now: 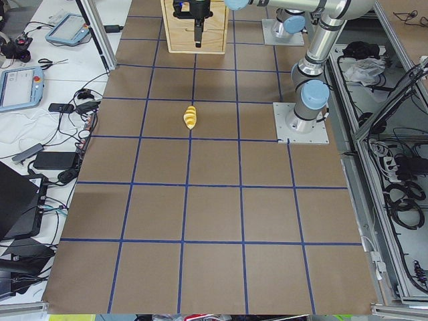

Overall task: Open upper drawer
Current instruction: 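Move the left gripper forward over the table toward the cabinet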

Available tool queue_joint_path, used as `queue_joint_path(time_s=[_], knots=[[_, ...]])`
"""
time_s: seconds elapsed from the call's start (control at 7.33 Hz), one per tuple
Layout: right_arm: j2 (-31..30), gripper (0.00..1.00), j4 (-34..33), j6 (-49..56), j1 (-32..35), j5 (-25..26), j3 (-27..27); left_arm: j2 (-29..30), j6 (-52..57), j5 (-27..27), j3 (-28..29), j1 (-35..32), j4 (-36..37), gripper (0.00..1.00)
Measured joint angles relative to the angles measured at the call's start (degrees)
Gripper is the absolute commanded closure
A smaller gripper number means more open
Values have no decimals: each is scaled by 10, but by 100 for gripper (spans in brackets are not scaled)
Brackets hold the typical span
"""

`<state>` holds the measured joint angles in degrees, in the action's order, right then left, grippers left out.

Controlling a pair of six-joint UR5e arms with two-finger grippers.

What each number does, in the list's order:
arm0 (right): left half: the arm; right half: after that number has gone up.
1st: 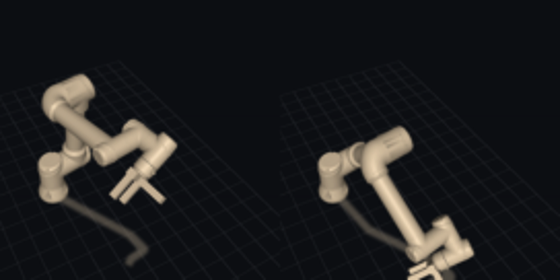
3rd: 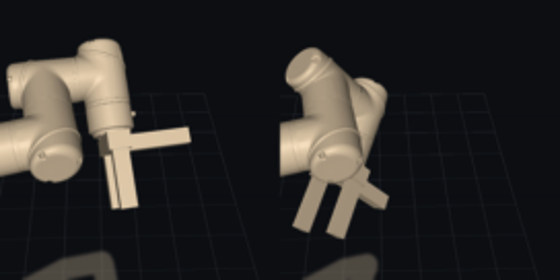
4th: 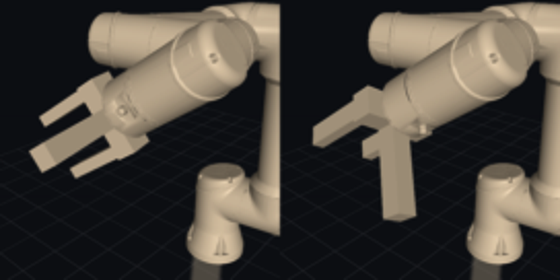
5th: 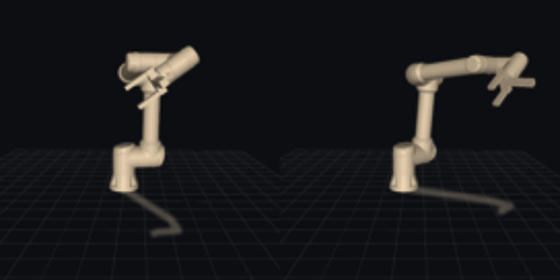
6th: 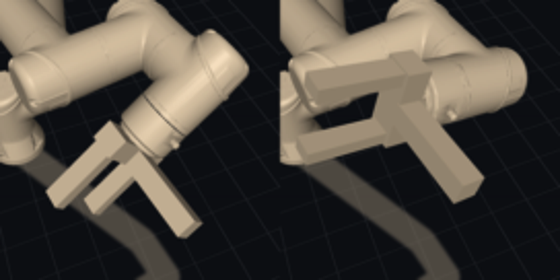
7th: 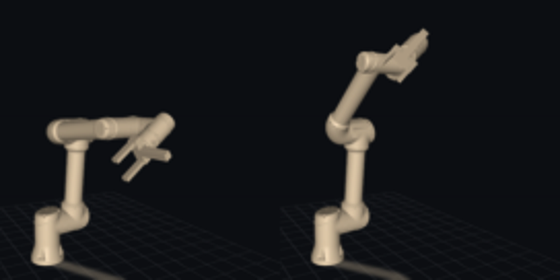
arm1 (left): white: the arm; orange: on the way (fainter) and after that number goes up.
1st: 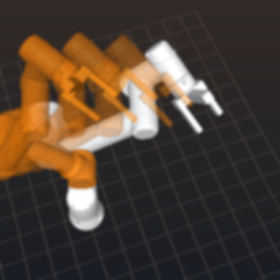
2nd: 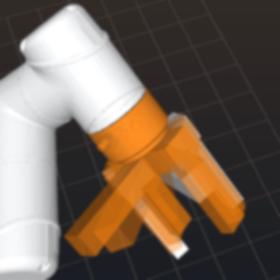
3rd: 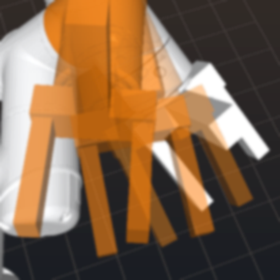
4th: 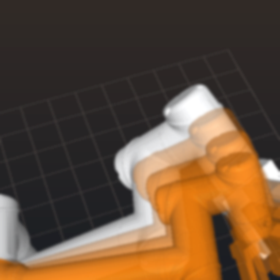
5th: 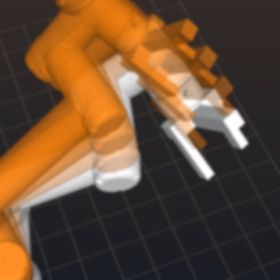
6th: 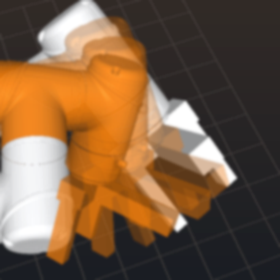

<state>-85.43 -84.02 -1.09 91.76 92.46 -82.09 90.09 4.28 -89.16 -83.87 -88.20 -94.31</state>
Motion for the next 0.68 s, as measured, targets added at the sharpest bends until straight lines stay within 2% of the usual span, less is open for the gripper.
queue_joint_path(time_s=[0.68], knots=[[0, 0, 0, 0, 0, 0, 0, 4, 1, -3, -6, 1, -3, 0]])
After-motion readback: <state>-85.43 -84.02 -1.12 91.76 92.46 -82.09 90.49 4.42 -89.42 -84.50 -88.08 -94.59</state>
